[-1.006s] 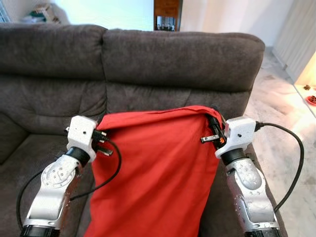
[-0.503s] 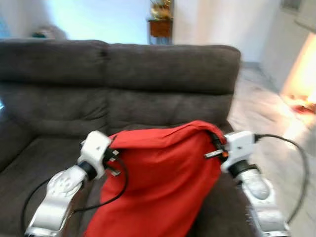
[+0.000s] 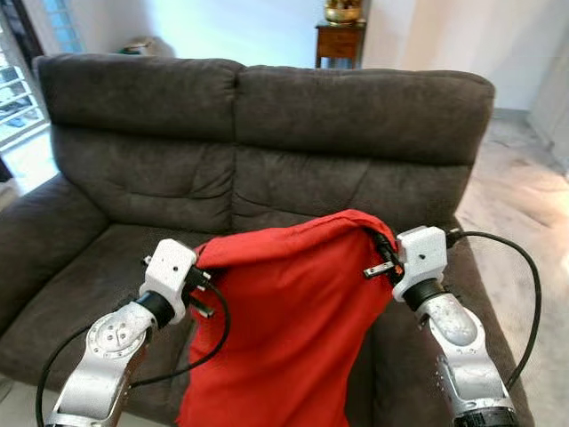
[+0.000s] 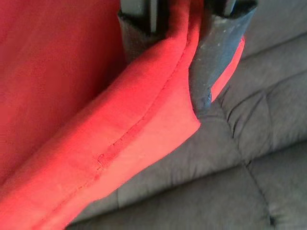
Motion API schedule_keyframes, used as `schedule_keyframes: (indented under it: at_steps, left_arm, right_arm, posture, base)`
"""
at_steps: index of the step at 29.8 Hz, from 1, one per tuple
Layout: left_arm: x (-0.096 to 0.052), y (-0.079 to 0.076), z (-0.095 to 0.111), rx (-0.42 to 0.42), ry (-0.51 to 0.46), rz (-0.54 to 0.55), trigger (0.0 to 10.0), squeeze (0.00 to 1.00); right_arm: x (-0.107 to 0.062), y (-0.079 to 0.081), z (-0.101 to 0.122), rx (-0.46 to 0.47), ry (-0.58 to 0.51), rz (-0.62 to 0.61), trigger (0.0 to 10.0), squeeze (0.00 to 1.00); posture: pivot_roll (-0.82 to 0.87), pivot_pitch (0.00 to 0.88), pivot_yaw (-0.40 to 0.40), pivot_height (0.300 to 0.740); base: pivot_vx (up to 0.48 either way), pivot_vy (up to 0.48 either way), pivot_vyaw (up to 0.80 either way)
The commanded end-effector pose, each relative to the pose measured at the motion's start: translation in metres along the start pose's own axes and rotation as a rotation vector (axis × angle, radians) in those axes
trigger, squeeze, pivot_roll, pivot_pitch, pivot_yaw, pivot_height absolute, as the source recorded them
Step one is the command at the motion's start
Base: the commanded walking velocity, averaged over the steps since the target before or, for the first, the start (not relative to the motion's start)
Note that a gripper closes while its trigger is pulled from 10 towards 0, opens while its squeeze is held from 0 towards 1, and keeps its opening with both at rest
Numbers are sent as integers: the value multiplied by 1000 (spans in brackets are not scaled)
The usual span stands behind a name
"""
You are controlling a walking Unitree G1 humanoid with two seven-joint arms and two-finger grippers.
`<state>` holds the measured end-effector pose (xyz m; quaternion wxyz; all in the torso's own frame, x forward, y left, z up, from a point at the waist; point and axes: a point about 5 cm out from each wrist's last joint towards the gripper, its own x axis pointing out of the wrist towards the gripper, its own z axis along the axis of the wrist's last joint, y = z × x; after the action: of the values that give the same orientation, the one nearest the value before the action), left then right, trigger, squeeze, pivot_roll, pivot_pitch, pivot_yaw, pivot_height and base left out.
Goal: Move the pillow to the sofa from floor
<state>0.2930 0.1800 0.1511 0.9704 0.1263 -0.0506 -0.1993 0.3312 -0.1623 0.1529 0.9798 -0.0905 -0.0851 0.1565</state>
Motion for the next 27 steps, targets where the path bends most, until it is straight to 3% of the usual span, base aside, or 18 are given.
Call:
schedule_keyframes:
  at_steps: [1, 12, 27]
  left_arm:
    - [-1, 6, 1, 9, -5, 29, 10000, 0]
    - [2, 6, 6, -7, -41, 60, 10000, 0]
    - [1, 7, 5, 6, -44, 77, 10000, 0]
  right_arm:
    - [3, -3, 3, -4, -14, -29, 10000, 0]
    - [6, -5, 5, 21, -29, -65, 10000, 0]
    - [5, -4, 4, 43, -31, -88, 10000, 0]
  posture:
    - [12, 42, 28, 740]
    - [12, 47, 24, 740]
    - [12, 48, 29, 740]
  base:
    - [0, 0, 0]
    - [0, 0, 0]
    - [418, 0, 0]
